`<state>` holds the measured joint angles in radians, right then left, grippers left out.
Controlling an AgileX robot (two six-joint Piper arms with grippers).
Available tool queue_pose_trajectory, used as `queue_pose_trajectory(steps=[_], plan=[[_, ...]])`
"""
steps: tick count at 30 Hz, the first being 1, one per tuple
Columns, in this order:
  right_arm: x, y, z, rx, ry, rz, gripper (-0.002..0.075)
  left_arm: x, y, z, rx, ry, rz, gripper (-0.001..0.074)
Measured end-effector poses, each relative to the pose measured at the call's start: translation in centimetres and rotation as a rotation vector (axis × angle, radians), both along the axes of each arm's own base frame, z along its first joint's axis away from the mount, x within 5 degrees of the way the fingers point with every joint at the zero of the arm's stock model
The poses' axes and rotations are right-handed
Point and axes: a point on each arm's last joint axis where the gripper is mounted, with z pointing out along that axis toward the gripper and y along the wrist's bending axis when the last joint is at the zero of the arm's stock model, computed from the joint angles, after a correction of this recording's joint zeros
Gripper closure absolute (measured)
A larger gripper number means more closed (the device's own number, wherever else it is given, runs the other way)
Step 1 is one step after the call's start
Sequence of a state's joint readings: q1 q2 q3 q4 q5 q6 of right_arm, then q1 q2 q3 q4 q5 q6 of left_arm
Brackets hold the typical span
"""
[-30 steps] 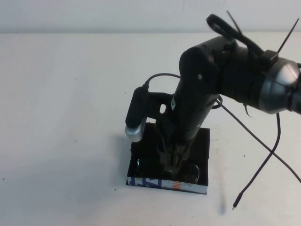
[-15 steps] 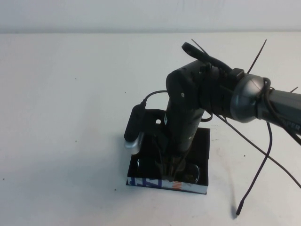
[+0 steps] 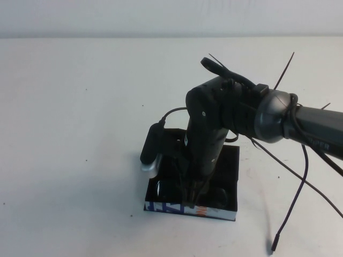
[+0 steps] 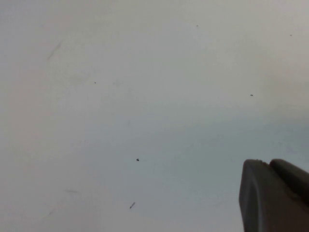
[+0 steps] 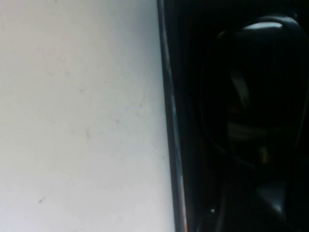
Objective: Take glasses out of glasses case
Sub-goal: Pick up the glasses from the glasses case, then place the glasses on the table
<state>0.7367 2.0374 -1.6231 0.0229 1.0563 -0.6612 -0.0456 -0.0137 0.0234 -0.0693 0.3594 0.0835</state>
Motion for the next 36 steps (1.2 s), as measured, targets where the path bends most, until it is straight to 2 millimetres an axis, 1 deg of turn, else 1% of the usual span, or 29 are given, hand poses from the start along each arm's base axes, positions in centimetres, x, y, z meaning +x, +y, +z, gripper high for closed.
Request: queue_pose_trajectory(steps=[1, 3, 4, 6, 12, 16, 18, 20, 24, 29, 32, 36], plan=[[0.0, 0.0, 0.0, 0.000, 0.000, 0.000, 0.0547, 0.0, 0.0, 0.0, 0.000, 0.000, 0.000, 0.0740], [0.0, 0.0, 0.0, -0.006, 0.000, 0.002, 0.0634, 0.0, 0.0, 0.0, 0.000, 0.000, 0.000, 0.0740], [0.0, -0.1, 0.0, -0.011, 0.002, 0.003, 0.0664, 0.0, 0.0, 0.0, 0.000, 0.000, 0.000, 0.0740], [-0.1, -0.1, 0.0, -0.018, 0.011, 0.004, 0.0698, 0.0, 0.0, 0.0, 0.000, 0.000, 0.000, 0.0740], [-0.1, -0.1, 0.3, -0.021, 0.018, 0.006, 0.0715, 0.0, 0.0, 0.0, 0.000, 0.000, 0.000, 0.0740], [0.1, -0.1, 1.1, -0.027, 0.009, 0.011, 0.0725, 0.0, 0.0, 0.0, 0.000, 0.000, 0.000, 0.0740], [0.3, 0.1, 1.9, -0.023, -0.004, 0.013, 0.0725, 0.0, 0.0, 0.0, 0.000, 0.000, 0.000, 0.0739], [0.4, 0.1, 3.0, -0.002, -0.023, 0.001, 0.0726, 0.0, 0.0, 0.0, 0.000, 0.000, 0.000, 0.0740], [0.0, -0.3, 6.1, 0.034, -0.078, -0.005, 0.0726, 0.0, 0.0, 0.0, 0.000, 0.000, 0.000, 0.0740], [-0.6, -1.7, 8.6, 0.002, -0.126, -0.049, 0.0726, 0.0, 0.0, 0.0, 0.000, 0.000, 0.000, 0.0740], [-0.3, -2.7, 9.6, 0.011, -0.137, -0.103, 0.0727, 0.0, 0.0, 0.0, 0.000, 0.000, 0.000, 0.0740], [0.4, -4.7, 11.1, 0.075, -0.123, -0.200, 0.0727, 0.0, 0.0, 0.0, 0.000, 0.000, 0.000, 0.0740]])
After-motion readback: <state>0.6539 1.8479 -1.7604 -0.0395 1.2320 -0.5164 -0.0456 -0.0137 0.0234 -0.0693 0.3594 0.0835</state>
